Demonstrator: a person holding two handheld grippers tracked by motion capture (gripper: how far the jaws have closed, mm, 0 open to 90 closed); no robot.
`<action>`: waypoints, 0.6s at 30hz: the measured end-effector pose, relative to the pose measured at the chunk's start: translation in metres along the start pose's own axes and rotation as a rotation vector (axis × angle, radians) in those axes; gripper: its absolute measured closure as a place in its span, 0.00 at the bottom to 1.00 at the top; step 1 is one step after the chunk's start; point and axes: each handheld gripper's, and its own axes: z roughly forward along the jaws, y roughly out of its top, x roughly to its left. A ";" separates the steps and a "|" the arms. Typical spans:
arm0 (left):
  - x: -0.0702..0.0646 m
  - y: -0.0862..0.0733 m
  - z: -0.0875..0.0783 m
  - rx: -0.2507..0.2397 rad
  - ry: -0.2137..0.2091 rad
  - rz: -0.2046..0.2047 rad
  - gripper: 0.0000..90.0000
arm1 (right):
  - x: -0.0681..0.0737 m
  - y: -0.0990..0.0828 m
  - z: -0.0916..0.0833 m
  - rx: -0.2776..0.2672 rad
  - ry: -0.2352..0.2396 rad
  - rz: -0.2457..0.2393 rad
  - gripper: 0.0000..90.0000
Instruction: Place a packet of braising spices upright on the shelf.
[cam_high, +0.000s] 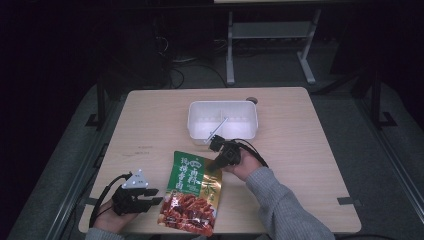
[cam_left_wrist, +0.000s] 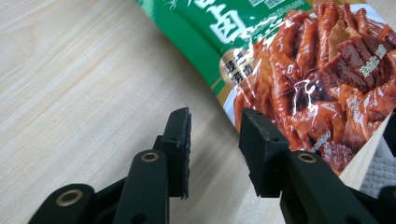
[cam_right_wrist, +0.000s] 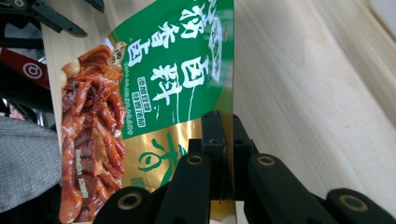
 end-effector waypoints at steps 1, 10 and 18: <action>0.001 0.000 0.000 -0.004 0.001 -0.002 0.69 | 0.000 -0.001 -0.003 -0.005 -0.001 0.001 0.99; 0.003 -0.002 -0.001 -0.007 0.012 -0.013 0.66 | 0.001 -0.005 -0.019 -0.031 -0.014 0.007 0.99; 0.005 -0.003 -0.002 -0.005 0.031 -0.026 0.60 | 0.003 -0.005 -0.036 -0.058 -0.024 0.007 0.99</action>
